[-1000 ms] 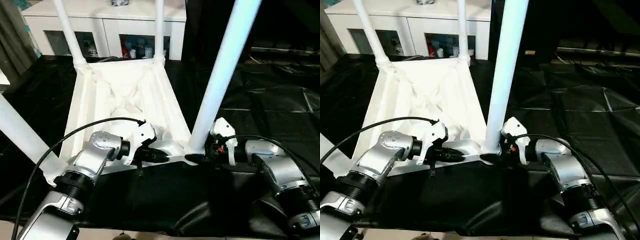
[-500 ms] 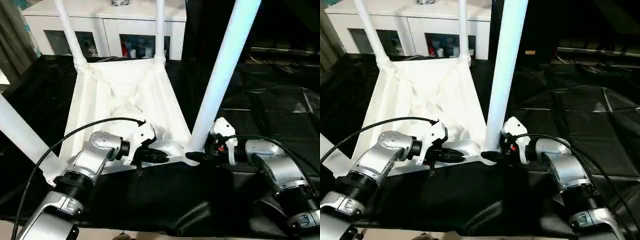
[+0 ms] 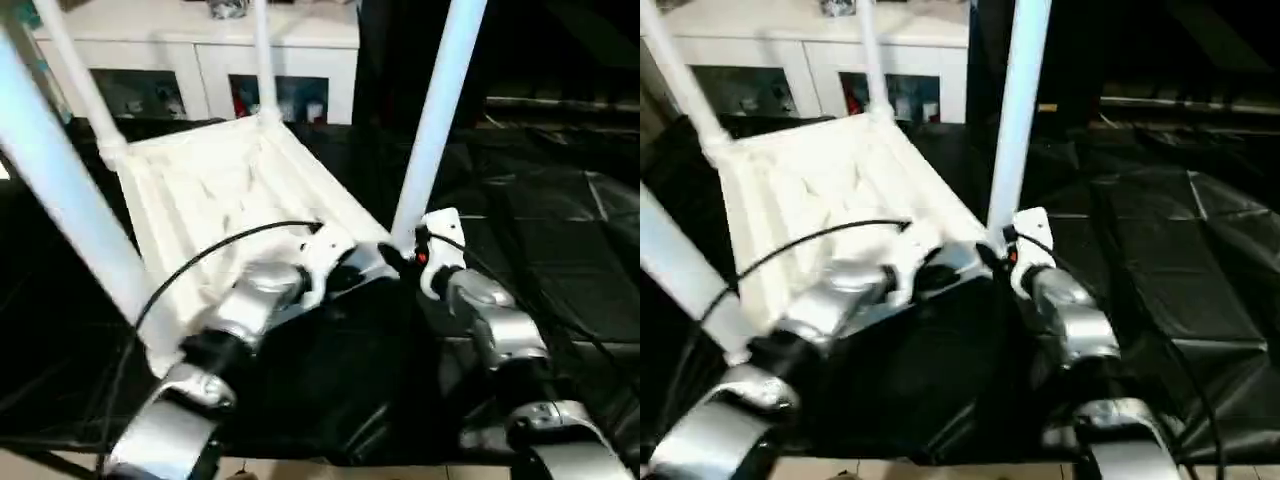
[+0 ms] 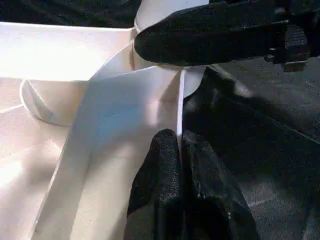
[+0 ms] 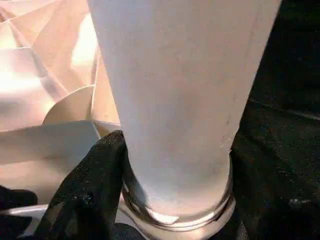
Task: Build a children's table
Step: Rotate leg to tighten
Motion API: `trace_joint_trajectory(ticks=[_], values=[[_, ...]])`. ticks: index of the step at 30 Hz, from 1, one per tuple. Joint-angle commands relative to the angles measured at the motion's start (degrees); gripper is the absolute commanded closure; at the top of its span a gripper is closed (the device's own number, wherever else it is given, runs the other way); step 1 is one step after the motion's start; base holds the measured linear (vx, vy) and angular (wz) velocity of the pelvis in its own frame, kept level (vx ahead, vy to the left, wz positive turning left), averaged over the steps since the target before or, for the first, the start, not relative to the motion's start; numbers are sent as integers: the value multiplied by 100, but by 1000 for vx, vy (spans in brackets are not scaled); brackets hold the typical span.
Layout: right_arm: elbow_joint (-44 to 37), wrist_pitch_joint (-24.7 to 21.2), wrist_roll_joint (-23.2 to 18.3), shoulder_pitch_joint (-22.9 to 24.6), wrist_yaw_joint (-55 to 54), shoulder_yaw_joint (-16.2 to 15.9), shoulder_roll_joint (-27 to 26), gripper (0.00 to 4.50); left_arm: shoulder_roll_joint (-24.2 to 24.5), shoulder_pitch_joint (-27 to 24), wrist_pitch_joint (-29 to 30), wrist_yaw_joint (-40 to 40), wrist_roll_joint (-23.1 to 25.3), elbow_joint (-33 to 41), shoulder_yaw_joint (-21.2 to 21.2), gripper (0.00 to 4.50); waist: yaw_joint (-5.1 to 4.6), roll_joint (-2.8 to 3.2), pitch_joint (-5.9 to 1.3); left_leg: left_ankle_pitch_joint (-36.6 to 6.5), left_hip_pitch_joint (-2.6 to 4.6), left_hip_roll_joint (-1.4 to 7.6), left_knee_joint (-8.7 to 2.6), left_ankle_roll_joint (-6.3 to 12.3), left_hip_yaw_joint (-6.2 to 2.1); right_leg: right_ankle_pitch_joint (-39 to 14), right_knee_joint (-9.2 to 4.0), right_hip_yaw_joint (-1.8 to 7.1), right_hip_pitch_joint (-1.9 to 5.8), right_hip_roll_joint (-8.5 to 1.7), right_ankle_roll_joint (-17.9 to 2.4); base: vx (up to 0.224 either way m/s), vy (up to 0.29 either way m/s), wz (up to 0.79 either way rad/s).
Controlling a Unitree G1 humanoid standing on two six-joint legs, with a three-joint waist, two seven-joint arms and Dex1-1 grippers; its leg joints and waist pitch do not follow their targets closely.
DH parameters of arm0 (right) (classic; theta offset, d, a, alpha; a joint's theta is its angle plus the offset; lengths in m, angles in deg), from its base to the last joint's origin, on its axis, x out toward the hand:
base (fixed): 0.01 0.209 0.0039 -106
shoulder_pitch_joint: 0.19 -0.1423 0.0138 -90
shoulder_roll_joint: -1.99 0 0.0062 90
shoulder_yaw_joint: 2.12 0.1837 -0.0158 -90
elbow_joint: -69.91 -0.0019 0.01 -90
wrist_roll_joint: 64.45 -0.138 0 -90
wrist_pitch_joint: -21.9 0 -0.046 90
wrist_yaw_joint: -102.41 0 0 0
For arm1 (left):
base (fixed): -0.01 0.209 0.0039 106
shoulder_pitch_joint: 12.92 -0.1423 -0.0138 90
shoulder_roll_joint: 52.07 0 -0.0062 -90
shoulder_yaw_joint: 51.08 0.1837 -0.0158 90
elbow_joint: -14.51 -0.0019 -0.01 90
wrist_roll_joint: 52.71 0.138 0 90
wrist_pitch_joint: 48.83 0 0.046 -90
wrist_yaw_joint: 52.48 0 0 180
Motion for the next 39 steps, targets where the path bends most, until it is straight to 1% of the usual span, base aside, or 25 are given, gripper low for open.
trace_joint_trajectory(ticks=[1,3,4,7,9,10,11,12,13,15,16,17,18,19,20,21,26,28,29,30,33,35,36,37,39], values=[[129,-84,-52,55,324,-393,-359,124,-328,143,-202,-151,-30,-96,128,450,5,-71,-337,-983,14,164,-416,243,-51,-1454,-496,238,283,-358,-1048,0,0,0],[72,-83,-99,68,427,-356,-324,101,-293,131,-198,-82,-36,-73,117,450,7,-74,-338,-966,17,169,-414,280,-49,-1404,-491,240,281,-360,-1070,0,0,0],[42,-39,-83,72,491,-357,-268,101,-241,124,-227,-38,-39,-63,116,450,8,-61,-333,-1004,25,177,-420,290,-49,-1419,-496,239,272,-362,-1088,0,0,0],[3,52,-68,50,756,-398,-99,66,-102,103,-265,184,-71,-17,113,450,5,-66,-334,-1034,14,175,-420,295,-50,-1451,-496,241,286,-364,-1083,0,0,0],[-67,24,-116,52,975,-403,1,66,-17,70,-314,344,-86,49,119,450,7,-61,-336,-1042,11,175,-416,324,-52,-1420,-495,236,291,-367,-1102,0,0,0],[-271,-51,-193,90,1522,-483,258,66,151,-7,-329,647,-143,193,117,450,3,-50,-332,-1023,7,175,-418,338,-54,-1359,-491,236,297,-363,-1121,0,0,0],[-486,20,-180,164,2124,-657,611,66,356,-87,-461,988,-186,323,148,450,19,-60,-345,-1000,10,179,-406,390,-57,-1271,-480,233,317,-362,-1133,0,0,0],[-601,19,-209,206,2374,-705,765,66,458,-130,-468,1158,-216,404,159,450,24,-62,-350,-860,-18,184,-391,465,-54,-1011,-445,245,330,-365,-1186,0,0,0],[-785,3,-266,272,2759,-767,1002,66,618,-199,-458,1428,-267,537,174,450,25,-53,-344,-838,-16,189,-396,489,-55,-944,-439,243,327,-365,-1221,0,0,0],[-940,-19,-309,331,3161,-807,1267,66,817,-316,-478,1922,-441,792,181,450,24,-63,-357,-748,-15,209,-383,577,-56,-694,-392,242,339,-374,-1356,0,0,0],[-971,-18,-311,343,3288,-823,1354,66,881,-360,-453,2114,-528,900,179,450,19,-61,-358,-695,-26,200,-374,605,-50,-627,-382,240,335,-363,-1385,0,0,0],[-972,-18,-311,344,3295,-823,1358,66,884,-362,-451,2124,-532,905,179,450,16,-59,-353,-698,-15,205,-377,611,-45,-621,-387,238,323,-357,-1415,0,0,0],[-1020,-21,-298,374,3524,-860,1493,66,1005,-432,-407,2424,-647,1085,189,450,18,-56,-354,-748,-1,218,-377,601,-43,-681,-383,236,311,-369,-1483,0,0,0],[-1036,-19,-290,389,3615,-881,1536,66,1058,-456,-379,2525,-673,1152,204,450,17,-53,-347,-762,-1,225,-386,596,-43,-717,-388,235,311,-367,-1490,0,0,0],[-1051,-19,-278,407,3719,-916,1588,66,1122,-483,-358,2633,-693,1221,226,450,31,-28,-350,-780,27,232,-377,579,-31,-736,-389,243,281,-360,-1506,0,0,0],[-1072,-34,-290,424,3847,-969,1647,66,1178,-502,-369,2729,-717,1267,244,450,46,-35,-347,-789,32,239,-383,560,-29,-712,-386,246,281,-357,-1533,0,0,0],[-1061,-50,-288,449,4029,-1089,1665,66,1278,-559,-329,2925,-769,1350,258,450,125,-33,-342,-811,35,237,-389,483,-24,-718,-379,252,281,-362,-1500,0,0,0],[-1059,-56,-290,448,4057,-1084,1648,100,1284,-564,-327,2923,-756,1352,254,450,134,-40,-343,-821,29,229,-392,445,-28,-794,-381,253,292,-368,-1465,0,0,0],[-1056,-64,-293,446,4085,-1088,1627,103,1287,-564,-322,2928,-750,1349,249,450,135,-42,-348,-793,26,228,-392,432,-32,-784,-380,252,296,-368,-1446,0,0,0],[-1044,-64,-289,443,4105,-1094,1608,103,1288,-559,-321,2930,-746,1340,242,450,132,-30,-350,-779,22,227,-390,428,-34,-749,-378,252,296,-367,-1444,0,0,0],[-1018,-56,-287,440,4143,-1107,1595,141,1296,-554,-310,2937,-754,1341,242,450,133,-33,-350,-773,24,224,-389,427,-33,-707,-374,249,297,-361,-1452,0,0,0],[-966,-30,-295,438,4173,-1135,1602,146,1310,-562,-301,2947,-762,1345,241,450,138,-1,-355,-772,29,223,-385,419,-34,-688,-369,249,295,-361,-1462,0,0,0],[-962,-28,-294,439,4173,-1136,1602,150,1311,-563,-300,2947,-762,1346,241,450,134,-11,-355,-777,27,223,-384,420,-30,-673,-375,250,296,-359,-1462,0,0,0],[-936,-9,-281,450,4172,-1148,1605,167,1321,-576,-294,2947,-762,1356,242,450,135,-11,-357,-770,28,223,-384,421,-33,-645,-371,248,300,-359,-1470,0,0,0],[-903,-15,-250,464,4081,-1124,1576,171,1327,-568,-308,2889,-724,1325,244,450,136,-23,-357,-781,28,222,-384,421,-33,-652,-370,246,302,-357,-1471,0,0,0]])
